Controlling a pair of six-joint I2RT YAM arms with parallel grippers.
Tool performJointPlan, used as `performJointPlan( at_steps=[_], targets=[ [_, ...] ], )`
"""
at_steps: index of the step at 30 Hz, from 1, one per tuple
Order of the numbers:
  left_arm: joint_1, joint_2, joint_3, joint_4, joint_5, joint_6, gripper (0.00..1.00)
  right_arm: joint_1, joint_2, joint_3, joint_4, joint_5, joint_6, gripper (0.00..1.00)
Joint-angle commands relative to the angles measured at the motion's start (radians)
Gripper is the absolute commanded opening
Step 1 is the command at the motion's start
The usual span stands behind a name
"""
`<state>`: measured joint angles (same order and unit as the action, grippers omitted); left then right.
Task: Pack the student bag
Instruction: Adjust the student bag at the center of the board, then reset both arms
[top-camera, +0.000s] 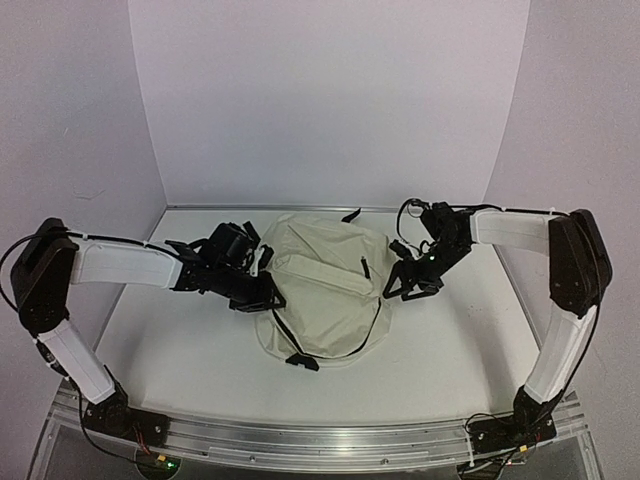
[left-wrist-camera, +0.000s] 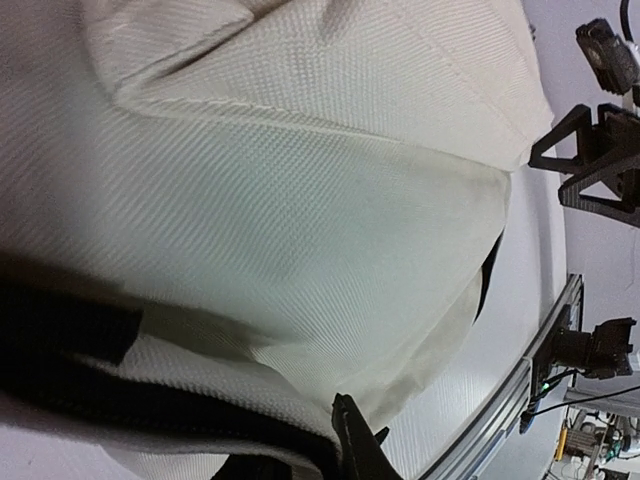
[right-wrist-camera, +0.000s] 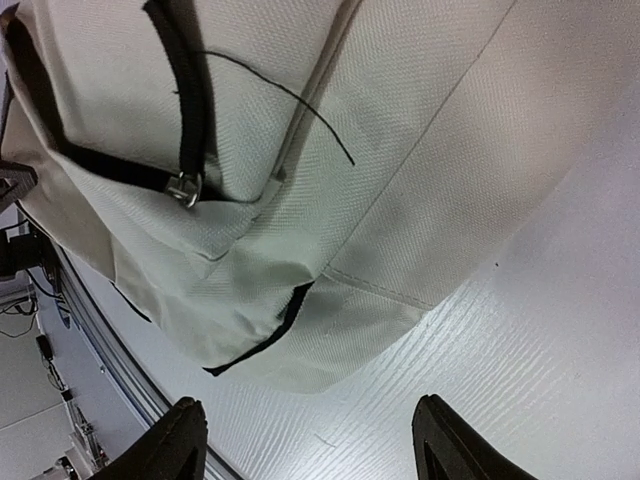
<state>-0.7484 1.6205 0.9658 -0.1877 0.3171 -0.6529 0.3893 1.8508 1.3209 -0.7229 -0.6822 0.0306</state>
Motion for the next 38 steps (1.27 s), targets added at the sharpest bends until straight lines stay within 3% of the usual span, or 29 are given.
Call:
performJointPlan(
  at_steps=[1,6,10,11,15,17,21,24,30,38],
  targets=[
    [-0.077,0.108,0.095,0.086,0.099,-0.007,0.16,0.004,0.040,0.028,0.030,-0.021,-0.015,0.71],
    [-0.110,0.146,0.153,0.076,0.099,0.009,0.12,0.001,0.062,0.073,0.031,0.015,-0.019,0.72],
    [-0.086,0.049,0.098,0.038,0.025,0.015,0.20,0.001,0.057,0.069,0.030,-0.011,-0.014,0.72],
    [-0.068,0.020,0.076,0.032,0.023,0.013,0.27,0.000,0.053,0.061,0.031,-0.031,-0.013,0.72],
    [-0.025,-0.115,0.044,-0.054,-0.064,0.024,0.84,0.001,0.005,0.056,0.038,-0.098,0.003,0.71],
    [0.006,-0.177,0.049,-0.094,-0.068,0.031,0.99,0.001,-0.049,0.082,0.039,-0.083,0.004,0.74],
    [0.231,-0.280,0.050,-0.114,0.144,-0.010,1.00,-0.010,-0.161,0.152,0.051,0.011,0.016,0.90],
    [0.347,-0.318,0.091,-0.197,0.089,0.018,1.00,-0.042,-0.203,0.197,0.052,0.047,0.020,0.98],
    [0.398,-0.307,0.201,-0.388,-0.144,0.110,1.00,-0.171,-0.255,0.141,0.051,0.061,0.002,0.98],
    [0.408,-0.254,0.164,-0.368,-0.158,0.133,1.00,-0.212,-0.352,-0.062,0.122,0.084,-0.050,0.98]
  ],
)
